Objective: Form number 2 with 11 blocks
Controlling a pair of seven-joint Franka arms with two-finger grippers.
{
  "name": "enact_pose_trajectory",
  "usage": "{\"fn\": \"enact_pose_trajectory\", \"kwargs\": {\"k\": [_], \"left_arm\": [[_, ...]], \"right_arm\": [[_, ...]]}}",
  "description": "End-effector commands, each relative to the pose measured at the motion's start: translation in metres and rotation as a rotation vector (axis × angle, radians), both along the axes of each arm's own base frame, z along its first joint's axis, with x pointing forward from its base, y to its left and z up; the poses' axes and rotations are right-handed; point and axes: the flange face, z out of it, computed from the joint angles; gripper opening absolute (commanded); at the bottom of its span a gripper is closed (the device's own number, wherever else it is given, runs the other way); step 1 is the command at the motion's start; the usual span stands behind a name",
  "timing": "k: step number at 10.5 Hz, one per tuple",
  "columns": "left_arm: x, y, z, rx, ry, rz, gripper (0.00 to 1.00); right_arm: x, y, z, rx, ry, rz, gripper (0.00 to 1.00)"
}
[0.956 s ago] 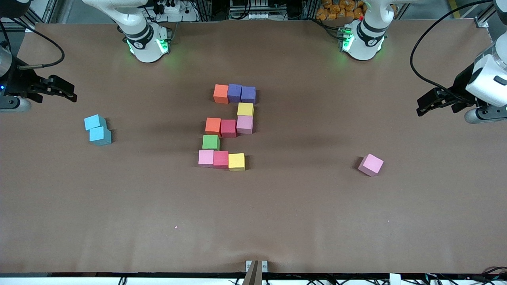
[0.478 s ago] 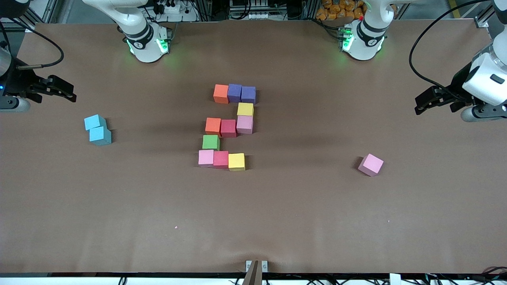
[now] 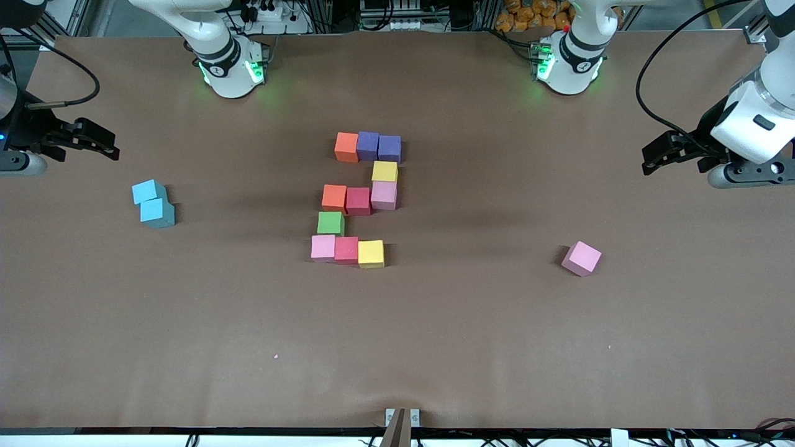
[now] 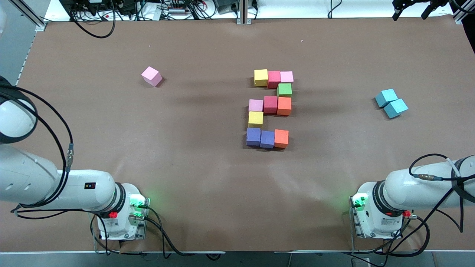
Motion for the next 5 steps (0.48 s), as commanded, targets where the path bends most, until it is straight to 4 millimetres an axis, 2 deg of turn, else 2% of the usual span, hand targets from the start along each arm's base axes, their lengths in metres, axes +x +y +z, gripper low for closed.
{"fn": "enact_pose_trajectory", "kwargs": {"k": [1, 5], "left_arm": [[-0.005, 0.0024, 0.0078, -0.011, 0.003, -0.012, 1.0], [-0.0048, 0.0026, 0.0099, -0.003, -0.002, -0.009, 1.0]], "right_arm": [[-0.0013, -0.0014, 0.0045, -0.002, -0.001, -0.009, 1.0], [-0.0007, -0.0023, 0.0056, -0.002, -0.007, -0.01, 1.0]]}}
